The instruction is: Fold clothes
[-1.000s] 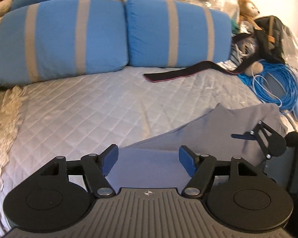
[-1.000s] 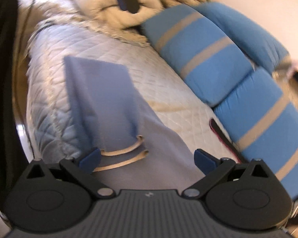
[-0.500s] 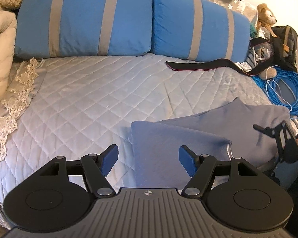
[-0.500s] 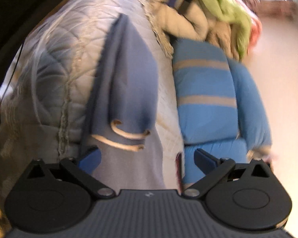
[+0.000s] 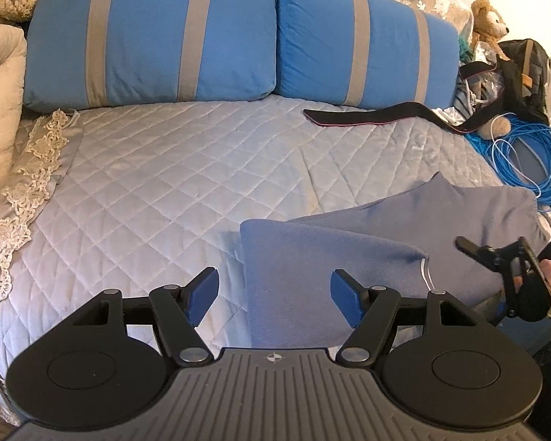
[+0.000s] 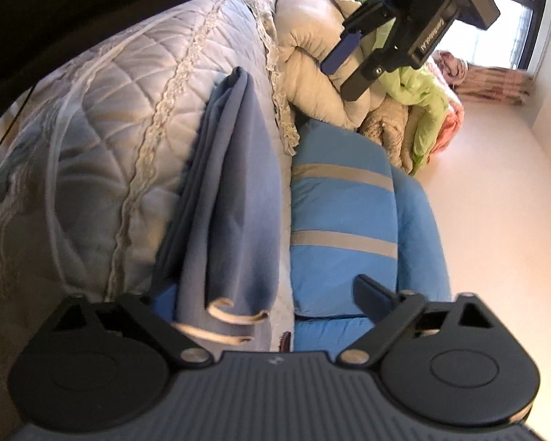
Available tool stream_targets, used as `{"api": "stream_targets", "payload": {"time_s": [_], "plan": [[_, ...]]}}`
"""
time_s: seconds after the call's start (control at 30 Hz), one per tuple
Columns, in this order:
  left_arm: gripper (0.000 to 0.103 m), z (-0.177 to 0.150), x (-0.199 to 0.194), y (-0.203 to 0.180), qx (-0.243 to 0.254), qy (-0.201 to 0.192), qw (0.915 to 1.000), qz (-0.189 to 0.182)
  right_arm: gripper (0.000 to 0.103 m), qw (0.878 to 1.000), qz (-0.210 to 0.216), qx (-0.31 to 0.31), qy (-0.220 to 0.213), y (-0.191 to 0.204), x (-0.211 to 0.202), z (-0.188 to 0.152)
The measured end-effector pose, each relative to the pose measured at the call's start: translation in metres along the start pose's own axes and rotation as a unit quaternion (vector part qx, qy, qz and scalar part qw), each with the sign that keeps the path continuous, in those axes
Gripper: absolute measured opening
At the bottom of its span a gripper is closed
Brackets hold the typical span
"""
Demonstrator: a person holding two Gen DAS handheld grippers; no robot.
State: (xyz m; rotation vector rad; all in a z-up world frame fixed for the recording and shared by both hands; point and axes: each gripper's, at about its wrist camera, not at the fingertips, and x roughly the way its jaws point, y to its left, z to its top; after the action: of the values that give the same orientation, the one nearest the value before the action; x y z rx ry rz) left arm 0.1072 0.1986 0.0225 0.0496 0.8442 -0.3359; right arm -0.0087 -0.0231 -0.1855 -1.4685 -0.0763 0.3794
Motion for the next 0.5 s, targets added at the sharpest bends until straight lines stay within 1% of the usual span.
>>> {"api": "stream_targets", "payload": {"time_s": [0.03,0.1,0.13,0.17,0.2,0.27,0.3,0.33,0.43,0.5], "plan": [[0.066,-0.001,0.0,0.001,0.0,0.001,1.0,0.001,0.088,1.0,0.007,0.002,0.003,-0.001,0.002,0.003],[0.066,-0.002,0.0,0.002,-0.002,0.002,1.0,0.003,0.067,1.0,0.026,0.004,0.013,-0.004,0.006,0.007],[0.066,-0.002,0.0,0.003,-0.002,0.003,1.0,0.003,0.06,0.999,0.036,0.005,0.017,-0.005,0.008,0.009],[0.066,-0.003,0.0,0.004,-0.003,0.004,1.0,0.003,0.035,0.999,0.046,0.006,0.021,-0.007,0.01,0.01],[0.066,-0.004,0.0,0.005,-0.002,0.004,1.0,0.004,0.025,0.998,0.056,0.005,0.025,-0.009,0.012,0.01],[0.066,-0.005,-0.001,0.006,-0.001,0.006,1.0,0.006,0.012,0.998,0.065,-0.001,0.021,-0.016,0.014,0.01],[0.066,-0.006,0.0,0.007,0.001,0.006,1.0,0.007,0.009,0.998,0.064,-0.006,0.018,-0.022,0.015,0.009],[0.066,-0.007,0.001,0.007,0.006,0.006,0.9999,0.01,0.008,0.998,0.06,-0.011,0.016,-0.027,0.016,0.008],[0.066,-0.012,0.006,0.007,0.016,0.008,0.9997,0.019,0.007,0.999,0.039,-0.02,0.013,-0.048,0.022,0.002],[0.066,-0.016,0.01,0.008,0.012,0.011,0.9997,0.02,0.007,0.999,0.02,-0.024,0.01,-0.063,0.029,-0.003]]}}
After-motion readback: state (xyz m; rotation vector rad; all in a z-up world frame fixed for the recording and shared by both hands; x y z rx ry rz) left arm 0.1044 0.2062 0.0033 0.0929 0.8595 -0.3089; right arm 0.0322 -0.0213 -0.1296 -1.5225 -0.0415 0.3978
